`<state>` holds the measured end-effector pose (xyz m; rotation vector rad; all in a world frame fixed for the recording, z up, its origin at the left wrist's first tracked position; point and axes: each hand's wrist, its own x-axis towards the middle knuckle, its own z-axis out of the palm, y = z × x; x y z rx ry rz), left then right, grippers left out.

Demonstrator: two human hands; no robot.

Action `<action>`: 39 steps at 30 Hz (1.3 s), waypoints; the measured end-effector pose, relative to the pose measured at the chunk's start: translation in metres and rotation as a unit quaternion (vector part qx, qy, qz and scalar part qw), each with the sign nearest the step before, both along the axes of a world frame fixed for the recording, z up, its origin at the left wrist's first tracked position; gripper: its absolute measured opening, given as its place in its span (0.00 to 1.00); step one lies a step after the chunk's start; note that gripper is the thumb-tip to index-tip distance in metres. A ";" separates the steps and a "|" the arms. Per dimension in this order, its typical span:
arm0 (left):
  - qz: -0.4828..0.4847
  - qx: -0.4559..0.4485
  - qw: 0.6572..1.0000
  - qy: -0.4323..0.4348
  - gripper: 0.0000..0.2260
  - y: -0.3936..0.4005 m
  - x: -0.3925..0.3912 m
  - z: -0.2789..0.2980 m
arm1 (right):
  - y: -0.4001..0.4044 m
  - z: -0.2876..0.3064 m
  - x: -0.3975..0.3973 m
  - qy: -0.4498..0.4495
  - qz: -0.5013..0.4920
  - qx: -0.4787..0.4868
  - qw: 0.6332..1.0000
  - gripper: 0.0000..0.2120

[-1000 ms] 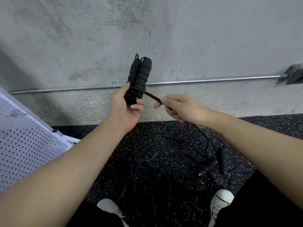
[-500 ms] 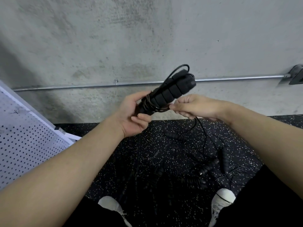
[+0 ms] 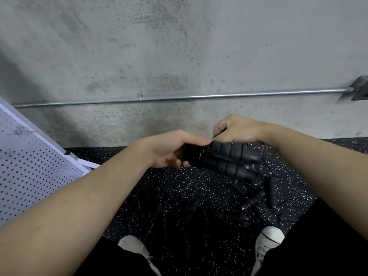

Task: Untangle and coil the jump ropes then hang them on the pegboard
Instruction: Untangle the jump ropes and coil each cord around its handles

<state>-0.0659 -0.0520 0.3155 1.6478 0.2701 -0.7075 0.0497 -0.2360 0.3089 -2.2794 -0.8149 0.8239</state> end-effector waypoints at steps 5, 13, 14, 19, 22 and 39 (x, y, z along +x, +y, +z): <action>-0.070 0.111 0.985 -0.110 0.10 -0.009 -0.001 -0.009 | 0.002 -0.001 0.000 -0.017 0.002 -0.013 1.000 0.08; -0.070 0.249 0.952 -0.164 0.30 -0.017 0.000 -0.011 | 0.001 0.012 -0.003 0.033 -0.038 0.058 0.997 0.06; -0.073 0.256 0.949 -0.167 0.30 -0.020 0.001 -0.013 | 0.003 0.012 -0.005 0.034 -0.046 0.064 0.996 0.06; 0.016 0.120 0.985 -0.126 0.16 -0.022 0.004 -0.019 | 0.011 0.012 -0.010 0.021 -0.102 0.064 0.993 0.10; 0.064 0.078 0.984 -0.146 0.07 -0.019 0.007 -0.017 | 0.010 0.014 -0.008 0.027 -0.149 0.090 0.984 0.09; 0.307 -0.079 0.930 -0.185 0.05 -0.017 0.017 -0.033 | 0.020 0.020 -0.026 0.060 -0.179 0.169 0.967 0.06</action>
